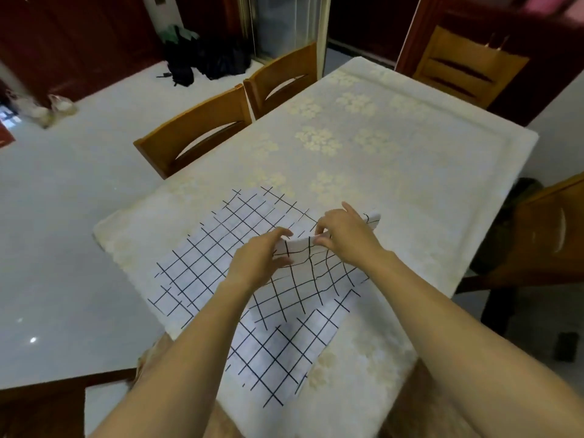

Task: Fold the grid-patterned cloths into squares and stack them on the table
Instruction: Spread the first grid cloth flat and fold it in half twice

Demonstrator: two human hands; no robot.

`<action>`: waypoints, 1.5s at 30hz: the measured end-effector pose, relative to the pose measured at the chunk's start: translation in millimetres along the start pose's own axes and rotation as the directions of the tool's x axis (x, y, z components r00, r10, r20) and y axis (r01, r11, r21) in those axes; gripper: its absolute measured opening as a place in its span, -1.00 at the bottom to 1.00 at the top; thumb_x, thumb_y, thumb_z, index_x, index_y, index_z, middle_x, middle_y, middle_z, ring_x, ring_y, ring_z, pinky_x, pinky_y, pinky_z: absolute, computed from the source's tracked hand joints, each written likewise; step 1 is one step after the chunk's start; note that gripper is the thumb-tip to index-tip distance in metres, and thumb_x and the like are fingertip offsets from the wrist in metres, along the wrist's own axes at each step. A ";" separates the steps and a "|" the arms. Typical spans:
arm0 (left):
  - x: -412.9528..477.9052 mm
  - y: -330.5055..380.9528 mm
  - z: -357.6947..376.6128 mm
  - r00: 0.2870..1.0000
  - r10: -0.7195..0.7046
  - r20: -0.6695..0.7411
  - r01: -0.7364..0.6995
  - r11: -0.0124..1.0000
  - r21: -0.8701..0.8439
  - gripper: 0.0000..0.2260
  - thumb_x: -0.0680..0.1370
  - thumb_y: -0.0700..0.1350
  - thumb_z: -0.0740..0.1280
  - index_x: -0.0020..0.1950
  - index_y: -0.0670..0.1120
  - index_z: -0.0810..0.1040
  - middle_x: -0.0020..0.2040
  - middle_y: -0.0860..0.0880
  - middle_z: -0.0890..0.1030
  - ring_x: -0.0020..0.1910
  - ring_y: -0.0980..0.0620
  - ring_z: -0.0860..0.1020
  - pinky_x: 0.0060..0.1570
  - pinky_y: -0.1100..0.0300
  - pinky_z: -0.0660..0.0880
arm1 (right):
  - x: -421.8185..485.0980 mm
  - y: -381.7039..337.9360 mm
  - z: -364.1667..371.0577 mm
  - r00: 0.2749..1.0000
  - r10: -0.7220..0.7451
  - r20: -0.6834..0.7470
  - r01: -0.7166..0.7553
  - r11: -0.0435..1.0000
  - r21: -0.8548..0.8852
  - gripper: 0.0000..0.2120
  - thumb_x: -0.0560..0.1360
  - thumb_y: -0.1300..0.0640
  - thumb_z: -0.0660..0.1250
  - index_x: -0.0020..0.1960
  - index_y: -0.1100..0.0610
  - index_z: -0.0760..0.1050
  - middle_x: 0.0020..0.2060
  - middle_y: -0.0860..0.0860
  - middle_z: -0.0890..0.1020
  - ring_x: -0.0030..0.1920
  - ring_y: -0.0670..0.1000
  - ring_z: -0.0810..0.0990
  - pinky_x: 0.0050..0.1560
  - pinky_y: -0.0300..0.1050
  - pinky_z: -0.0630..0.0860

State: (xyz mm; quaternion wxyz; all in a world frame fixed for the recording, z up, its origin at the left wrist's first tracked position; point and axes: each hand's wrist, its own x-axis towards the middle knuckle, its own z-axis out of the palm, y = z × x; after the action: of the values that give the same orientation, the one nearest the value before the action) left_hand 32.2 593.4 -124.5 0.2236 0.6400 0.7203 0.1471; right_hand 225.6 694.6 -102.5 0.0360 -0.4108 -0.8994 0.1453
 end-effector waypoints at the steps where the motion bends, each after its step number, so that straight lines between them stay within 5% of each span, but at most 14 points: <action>1: -1.9 -3.7 -5.4 1.000 -0.015 -0.003 0.015 1.000 0.008 -0.59 0.51 0.02 0.46 0.31 0.14 0.43 0.15 0.13 0.60 0.09 0.03 0.56 -0.09 0.08 0.52 | 2.4 0.6 -5.5 1.000 0.018 -0.016 -0.017 0.999 0.034 -0.81 0.53 -0.07 0.39 -0.03 0.05 0.59 -0.13 -0.02 0.64 0.05 0.02 0.55 0.55 -0.01 0.03; 4: -4.8 -14.6 -19.1 0.997 -0.037 -0.074 0.032 0.997 -0.066 -0.65 0.55 -0.11 0.43 0.30 0.07 0.46 0.19 0.05 0.58 0.13 -0.01 0.55 -0.06 0.08 0.54 | 4.7 5.7 -14.3 0.995 0.079 -0.066 -0.069 0.987 0.144 -0.80 0.51 -0.07 0.41 -0.07 0.06 0.59 -0.21 -0.02 0.66 -0.06 0.05 0.51 0.26 0.03 0.38; 7: -3.7 -15.2 -30.8 0.988 -0.020 -0.154 -0.002 0.990 -0.144 -0.71 0.59 -0.15 0.38 0.29 0.02 0.49 0.13 0.01 0.59 0.00 0.00 0.56 -0.10 0.16 0.47 | 3.6 8.6 -19.8 0.984 0.139 -0.108 -0.120 0.979 0.162 -0.82 0.50 -0.09 0.42 -0.07 0.03 0.59 -0.21 -0.07 0.63 0.00 0.06 0.47 -0.12 -0.05 0.36; 12: 1.7 0.0 -39.3 0.984 -0.061 -0.167 0.003 0.945 -0.328 -0.73 0.54 -0.05 0.46 0.21 0.08 0.53 -0.08 0.07 0.59 -0.04 0.05 0.58 -0.06 0.15 0.50 | 6.8 -6.2 -21.8 0.993 0.104 -0.062 -0.090 0.978 0.187 -0.69 0.45 -0.15 0.46 0.12 -0.04 0.58 -0.05 -0.10 0.66 0.05 0.03 0.49 0.05 0.00 0.48; 16: 5.0 7.2 -39.7 0.982 -0.054 -0.182 -0.028 0.907 -0.419 -0.79 0.52 -0.02 0.47 0.10 0.12 0.54 -0.15 0.10 0.68 -0.11 0.26 0.60 -0.14 0.29 0.51 | 10.6 -25.9 -24.6 0.998 0.050 -0.037 -0.039 0.968 0.250 -0.82 0.48 -0.03 0.46 0.04 0.01 0.63 -0.08 -0.07 0.68 -0.01 -0.01 0.56 -0.02 -0.07 0.48; 21: 2.0 2.5 -47.3 0.948 -0.080 -0.309 -0.080 0.877 -0.473 -0.52 0.40 0.09 0.55 0.25 0.06 0.50 0.14 0.14 0.60 0.09 0.18 0.53 -0.01 0.34 0.43 | 5.6 -17.7 -27.8 0.993 0.115 -0.037 -0.093 0.920 0.380 -0.89 0.51 0.01 0.43 -0.04 0.04 0.64 -0.15 -0.05 0.68 -0.08 -0.03 0.62 0.03 0.00 0.56; 24: -0.3 3.5 -50.0 0.905 -0.127 -0.407 -0.109 0.853 -0.510 -0.40 0.30 0.11 0.62 0.26 0.06 0.48 0.14 0.10 0.55 0.06 0.19 0.51 -0.02 0.36 0.45 | 5.2 -15.8 -31.3 0.988 0.136 -0.065 -0.100 0.914 0.394 -0.87 0.54 0.00 0.39 -0.07 0.04 0.64 -0.18 -0.02 0.69 -0.09 0.01 0.63 -0.01 0.01 0.56; 32: 0.3 16.9 -51.9 0.875 -0.173 -0.452 -0.089 0.861 -0.501 -0.70 0.50 0.07 0.48 0.17 0.07 0.51 -0.15 0.11 0.59 -0.17 0.19 0.56 -0.22 0.40 0.44 | 5.5 -15.4 -33.4 0.984 0.145 -0.103 -0.092 0.911 0.403 -0.82 0.56 -0.05 0.36 -0.05 0.04 0.63 -0.24 -0.03 0.67 -0.14 0.03 0.60 -0.04 0.08 0.56; 37: 5.0 24.7 -58.1 0.876 -0.134 -0.463 -0.112 0.878 -0.465 -0.86 0.51 0.07 0.46 -0.01 0.09 0.56 -0.12 0.20 0.61 -0.10 0.24 0.56 -0.20 0.43 0.44 | 3.9 -15.6 -31.1 0.986 0.145 -0.088 -0.101 0.919 0.380 -0.85 0.55 -0.06 0.36 -0.08 -0.01 0.62 -0.24 -0.06 0.65 -0.14 0.00 0.60 -0.06 0.07 0.57; 45: 12.5 24.0 -60.3 0.869 -0.268 -0.415 -0.083 0.747 -0.659 -0.82 0.54 0.02 0.45 -0.14 -0.07 0.61 -0.23 0.07 0.64 -0.25 0.12 0.56 -0.23 0.21 0.52 | 5.8 -11.8 -25.8 0.982 0.164 -0.095 -0.115 0.914 0.389 -0.77 0.51 -0.11 0.40 -0.12 0.04 0.67 -0.29 -0.05 0.67 -0.20 0.00 0.60 -0.14 0.01 0.54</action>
State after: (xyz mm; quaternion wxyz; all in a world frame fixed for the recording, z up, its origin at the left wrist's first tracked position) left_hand 21.0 613.5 -62.6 0.2537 0.4240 0.6858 0.5344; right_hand 217.9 697.6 -74.7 0.1611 -0.4674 -0.8181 0.2938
